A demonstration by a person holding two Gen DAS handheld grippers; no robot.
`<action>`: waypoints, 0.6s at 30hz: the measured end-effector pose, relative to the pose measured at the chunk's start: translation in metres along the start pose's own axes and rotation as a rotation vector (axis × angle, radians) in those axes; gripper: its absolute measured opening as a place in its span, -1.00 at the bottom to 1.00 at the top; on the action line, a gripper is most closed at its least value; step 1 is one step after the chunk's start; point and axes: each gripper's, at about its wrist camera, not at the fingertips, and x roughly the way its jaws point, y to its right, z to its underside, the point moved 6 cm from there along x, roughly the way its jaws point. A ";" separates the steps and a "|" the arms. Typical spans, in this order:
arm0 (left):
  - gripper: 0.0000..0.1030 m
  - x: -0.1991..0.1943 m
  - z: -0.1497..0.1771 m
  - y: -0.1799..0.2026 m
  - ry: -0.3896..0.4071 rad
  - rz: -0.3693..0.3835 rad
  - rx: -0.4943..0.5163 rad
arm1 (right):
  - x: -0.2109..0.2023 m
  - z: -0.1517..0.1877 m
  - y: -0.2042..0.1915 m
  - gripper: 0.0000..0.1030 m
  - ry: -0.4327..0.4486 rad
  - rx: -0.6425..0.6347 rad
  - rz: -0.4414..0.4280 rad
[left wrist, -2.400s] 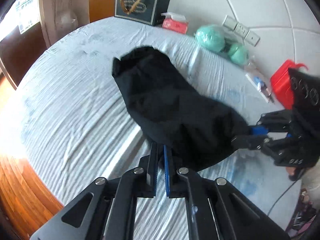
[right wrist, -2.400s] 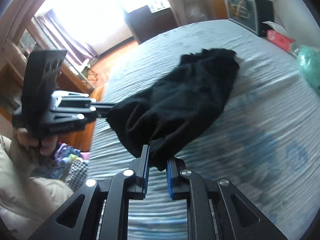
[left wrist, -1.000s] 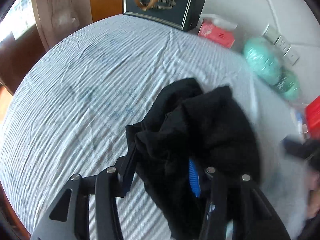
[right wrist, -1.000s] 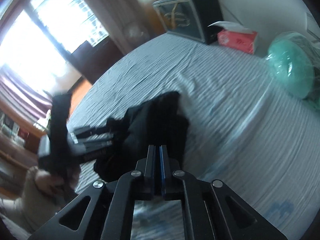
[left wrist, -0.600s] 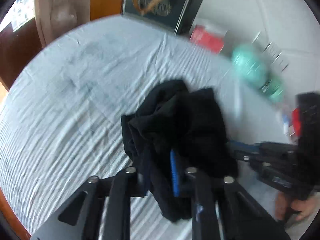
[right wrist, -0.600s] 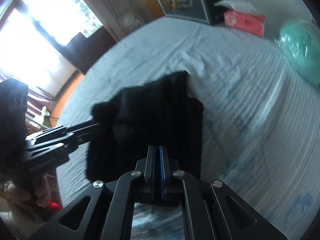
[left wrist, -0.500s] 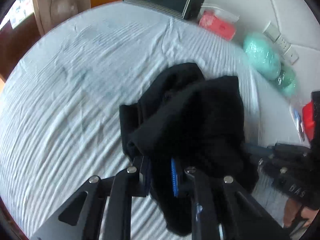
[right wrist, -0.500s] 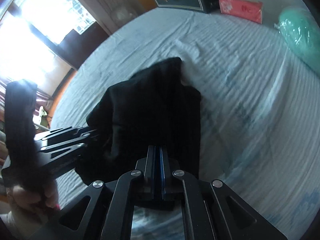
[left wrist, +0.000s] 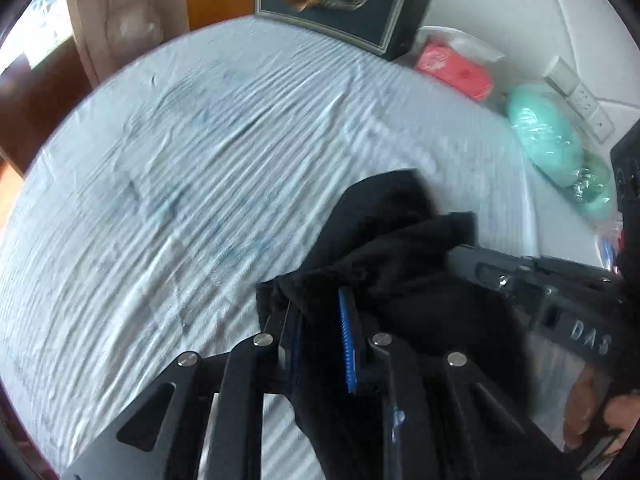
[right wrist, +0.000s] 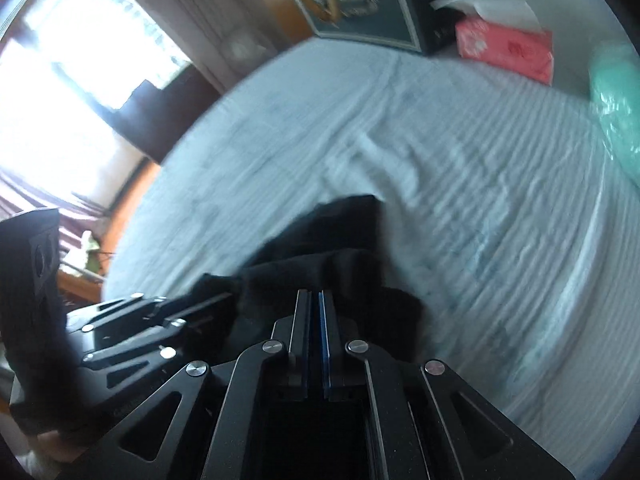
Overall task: Fold clothes
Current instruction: 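Fold the shirt end over with the left tool while the right tool folds, release, then grasp the folded black shirt bundle with the left tool while the right tool grasps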
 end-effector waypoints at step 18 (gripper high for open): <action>0.69 -0.064 0.016 -0.018 0.003 0.037 0.277 | -0.097 0.118 0.046 -0.41 0.124 0.266 0.072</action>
